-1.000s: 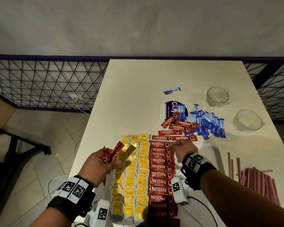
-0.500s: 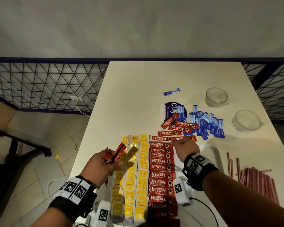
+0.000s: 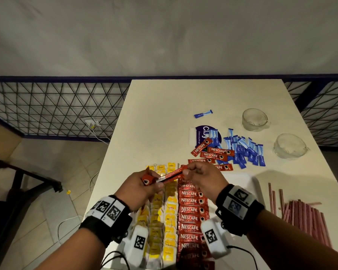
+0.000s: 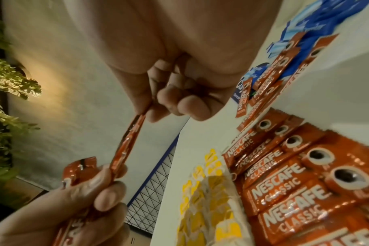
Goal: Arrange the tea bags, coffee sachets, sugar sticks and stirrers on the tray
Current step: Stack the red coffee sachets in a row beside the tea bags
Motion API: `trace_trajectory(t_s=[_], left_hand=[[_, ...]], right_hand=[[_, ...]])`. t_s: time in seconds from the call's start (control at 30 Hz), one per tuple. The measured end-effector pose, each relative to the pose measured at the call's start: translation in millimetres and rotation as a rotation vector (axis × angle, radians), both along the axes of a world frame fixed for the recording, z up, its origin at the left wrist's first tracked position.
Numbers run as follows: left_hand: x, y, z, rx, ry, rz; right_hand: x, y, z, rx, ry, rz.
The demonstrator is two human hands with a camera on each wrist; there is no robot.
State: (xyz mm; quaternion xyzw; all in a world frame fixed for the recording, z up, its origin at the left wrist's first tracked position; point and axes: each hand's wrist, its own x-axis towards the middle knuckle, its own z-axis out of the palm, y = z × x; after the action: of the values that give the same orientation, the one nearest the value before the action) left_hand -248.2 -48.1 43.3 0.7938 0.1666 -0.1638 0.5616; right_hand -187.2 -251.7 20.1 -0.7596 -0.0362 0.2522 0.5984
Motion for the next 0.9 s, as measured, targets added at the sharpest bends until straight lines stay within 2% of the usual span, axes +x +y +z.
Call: trace_trajectory(t_s=[0.1,0.2,0.27,0.37,0.47,0.53,0.57,0.7,0.73,0.9], left_hand=[[0,-2,0,-0.018,-0.05,0.067],[2,-6,-5,0.204,-0.183,0.104],[0,-11,-7,0.397,-0.343,0.01],[-3,-21,-13,0.581,-0.562,-0.233],[-3,-21,-15,0.668,-0.635,-0.339],[-5,-19,-11,0.586,-0.545,-0.327],[-6,-18,-8,0.489,-0.464,-0.277],[3,-10,-2,0.086,-0.268,0.218],[6,-9,-1,0.043,-0.238,0.259],[16,-13,4,-0.034,-0.196,0.238]], right_hand=[[-1,-5,-2,-0.034,-0.008,-0.055],[-4,-2,4,-0.003,0.043,-0.162],[-8,6,11,0.056,0.096,-0.079],[-13,18,16,0.153,0.116,-0.008],[-12,19,12,0.113,0.086,-0.021],[-10,16,10,0.103,0.078,-0.024],[-9,14,10,0.091,0.065,-0.011],[-11,10,11,0.024,-0.003,0.074],[-11,10,12,0.018,-0.01,0.088],[-14,13,14,0.035,-0.007,0.175]])
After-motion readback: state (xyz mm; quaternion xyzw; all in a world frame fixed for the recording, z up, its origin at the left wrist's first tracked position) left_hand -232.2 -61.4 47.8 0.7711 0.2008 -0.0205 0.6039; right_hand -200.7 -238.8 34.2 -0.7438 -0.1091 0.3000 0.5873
